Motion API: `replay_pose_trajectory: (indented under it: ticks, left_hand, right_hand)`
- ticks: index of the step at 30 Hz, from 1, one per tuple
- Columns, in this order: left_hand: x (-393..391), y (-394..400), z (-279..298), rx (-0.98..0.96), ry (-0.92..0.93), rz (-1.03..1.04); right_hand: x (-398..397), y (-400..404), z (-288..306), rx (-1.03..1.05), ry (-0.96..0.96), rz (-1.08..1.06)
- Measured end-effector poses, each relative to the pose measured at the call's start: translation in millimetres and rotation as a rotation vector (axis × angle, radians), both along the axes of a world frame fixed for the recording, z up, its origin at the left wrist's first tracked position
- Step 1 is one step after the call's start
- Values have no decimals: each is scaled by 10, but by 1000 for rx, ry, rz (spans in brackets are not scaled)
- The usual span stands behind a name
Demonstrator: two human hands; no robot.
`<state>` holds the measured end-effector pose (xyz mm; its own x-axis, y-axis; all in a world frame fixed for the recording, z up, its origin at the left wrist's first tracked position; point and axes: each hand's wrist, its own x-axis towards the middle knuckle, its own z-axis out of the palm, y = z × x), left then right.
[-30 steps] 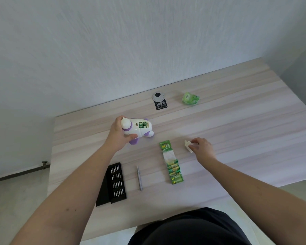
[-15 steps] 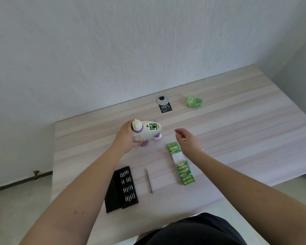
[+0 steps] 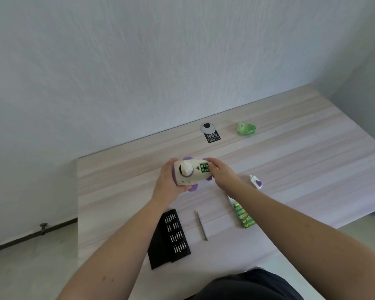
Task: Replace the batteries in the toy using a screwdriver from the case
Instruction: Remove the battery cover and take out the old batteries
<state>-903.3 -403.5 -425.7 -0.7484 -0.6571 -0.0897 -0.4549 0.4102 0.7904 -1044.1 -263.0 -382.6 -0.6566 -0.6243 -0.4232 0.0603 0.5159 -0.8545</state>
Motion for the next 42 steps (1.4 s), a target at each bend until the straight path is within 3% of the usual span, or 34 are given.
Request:
replay_pose_trajectory:
  ticks: [6,14,20,29,38,42]
  left_hand:
    - [254,16,107,81,19,74]
    - [477,-45,494,278,211,30]
    - [587,-134,753,274,245,-11]
    - [643,-209,1275,-93,93,-95]
    - [294,42,1635,-612,-186,-359]
    - [30,201,1682,-692,-293,-405]
  right_hand:
    - [84,80,51,-73,-113,-26]
    - [270,134,439,-244,-220,-88]
    - [405,106,563,-303,-310,-165]
    - [653,-151,596,-205,-566,-337]
    - [663,-192,357,-417,-687,-390]
    - [558,-108,240,-495,-673,-302]
